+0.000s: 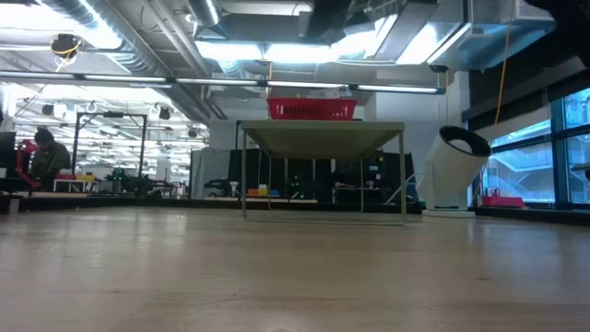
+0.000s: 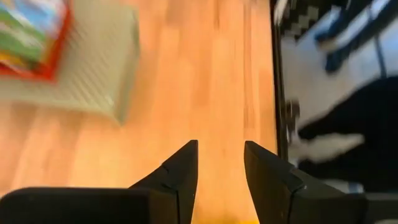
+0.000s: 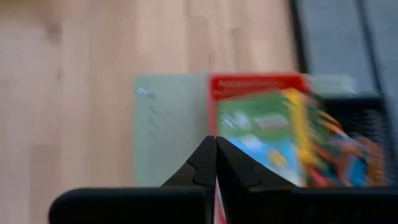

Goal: Pick & Place Office Desk Supplies
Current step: Put the yellow bin on the shelf

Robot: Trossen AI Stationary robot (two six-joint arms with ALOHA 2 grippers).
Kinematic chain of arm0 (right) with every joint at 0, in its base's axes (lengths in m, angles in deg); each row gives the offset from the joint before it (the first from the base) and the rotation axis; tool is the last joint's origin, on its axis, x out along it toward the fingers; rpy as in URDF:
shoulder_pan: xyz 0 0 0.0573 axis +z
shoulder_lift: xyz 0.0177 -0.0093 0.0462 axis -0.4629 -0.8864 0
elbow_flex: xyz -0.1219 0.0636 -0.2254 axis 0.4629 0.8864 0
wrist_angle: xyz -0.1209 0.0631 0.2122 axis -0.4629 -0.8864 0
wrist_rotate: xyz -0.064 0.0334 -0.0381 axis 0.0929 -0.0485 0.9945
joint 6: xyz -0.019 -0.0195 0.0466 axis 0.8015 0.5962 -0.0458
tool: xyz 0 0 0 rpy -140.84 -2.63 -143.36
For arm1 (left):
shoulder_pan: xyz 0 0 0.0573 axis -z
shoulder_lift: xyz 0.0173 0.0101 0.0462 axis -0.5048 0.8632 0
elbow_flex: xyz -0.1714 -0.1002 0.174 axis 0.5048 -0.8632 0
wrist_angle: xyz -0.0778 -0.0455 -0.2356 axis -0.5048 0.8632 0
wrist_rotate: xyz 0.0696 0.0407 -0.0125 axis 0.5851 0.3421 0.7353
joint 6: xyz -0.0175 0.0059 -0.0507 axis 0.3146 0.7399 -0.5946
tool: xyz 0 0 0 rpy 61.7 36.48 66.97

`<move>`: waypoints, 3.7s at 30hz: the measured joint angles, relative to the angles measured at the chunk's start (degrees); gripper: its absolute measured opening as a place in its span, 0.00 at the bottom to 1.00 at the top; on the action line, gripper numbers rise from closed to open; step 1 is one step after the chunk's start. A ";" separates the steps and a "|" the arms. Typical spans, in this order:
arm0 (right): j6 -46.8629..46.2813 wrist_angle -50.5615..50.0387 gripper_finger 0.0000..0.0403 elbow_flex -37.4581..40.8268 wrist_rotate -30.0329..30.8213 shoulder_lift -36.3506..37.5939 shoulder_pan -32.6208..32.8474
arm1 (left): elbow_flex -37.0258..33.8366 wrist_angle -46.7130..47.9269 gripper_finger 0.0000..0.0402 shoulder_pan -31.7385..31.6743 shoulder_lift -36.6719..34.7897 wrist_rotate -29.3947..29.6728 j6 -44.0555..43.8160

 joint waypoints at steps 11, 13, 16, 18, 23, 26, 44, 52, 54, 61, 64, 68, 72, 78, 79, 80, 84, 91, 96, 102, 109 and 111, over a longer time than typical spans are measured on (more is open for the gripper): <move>-7.16 -1.82 0.02 -0.09 2.39 17.67 -3.70 | -0.11 8.71 0.26 15.53 10.10 6.96 -32.62; -8.10 -1.82 0.02 -0.11 3.42 20.08 -3.70 | -0.11 8.83 0.25 17.13 12.38 9.73 -43.85; -8.66 -1.81 0.02 -0.13 6.00 22.68 -3.24 | -0.11 8.89 0.24 19.00 15.66 11.50 -56.22; -8.64 -1.76 0.02 -0.13 6.84 23.87 -2.92 | -0.11 8.90 0.23 19.42 18.22 10.03 -60.54; -7.10 -1.80 0.02 -0.11 6.87 25.16 -1.60 | -0.12 8.99 0.21 19.42 24.62 7.15 -70.88; -6.08 -1.90 0.02 -0.11 6.85 25.54 -0.07 | -3.01 8.88 0.21 19.44 27.31 4.00 -74.80; -4.02 -5.61 0.02 -0.07 7.33 25.65 4.41 | -29.38 -0.21 0.24 25.79 19.93 -1.73 -98.45; -3.05 -5.74 0.02 -0.07 7.46 25.65 4.41 | -37.44 -7.44 0.40 26.07 18.00 -5.60 -99.38; -3.05 -5.72 0.02 -0.07 7.46 25.65 4.41 | -38.03 -8.64 0.42 26.07 17.99 -5.62 -99.65; -3.06 -5.74 0.02 -0.07 7.28 25.65 4.41 | -41.20 -13.40 0.44 26.09 18.04 -5.54 -100.30; -3.04 -5.76 0.02 -0.07 7.28 25.65 4.41 | -43.08 -15.99 0.44 26.10 18.04 -5.51 -100.41; -3.03 -5.76 0.02 -0.07 7.26 25.67 4.41 | -45.40 -18.48 0.44 26.59 18.04 -5.44 -100.75; -3.05 -5.85 0.02 -0.07 7.06 25.67 4.41 | -47.88 -20.55 0.44 27.25 18.06 -5.56 -101.08; -3.26 -5.85 0.02 -0.07 7.09 25.67 4.41 | -52.02 -26.38 0.44 27.72 18.06 -5.45 -101.28; -3.27 -5.82 0.02 -0.07 7.09 25.67 4.41 | -52.89 -27.61 0.44 27.83 18.06 -5.38 -101.28; -3.40 -5.82 0.02 -0.07 7.09 25.67 4.39 | -53.79 -28.84 0.44 27.94 18.09 -5.28 -101.27; -4.53 -5.82 0.02 -0.07 7.11 25.67 4.39 | -57.80 -33.97 0.43 27.94 18.00 -5.32 -101.28; -5.96 -5.78 0.02 -0.07 7.28 25.67 4.39 | -60.61 -36.56 0.31 27.88 18.09 -5.21 -98.61; -6.14 -5.78 0.02 -0.07 7.29 25.67 4.39 | -60.65 -36.12 0.07 27.90 18.15 -4.28 -94.49; -6.09 -5.79 0.02 -0.07 7.30 25.67 4.36 | -59.16 -34.95 0.02 27.12 18.31 -3.85 -88.32; -6.07 -5.80 0.02 -0.07 8.66 25.67 4.34 | -50.21 -21.91 0.01 24.92 18.48 -1.76 -77.43; -6.07 -5.80 0.02 -0.07 8.79 25.67 4.34 | -47.55 -19.02 0.01 24.20 18.46 -1.47 -74.57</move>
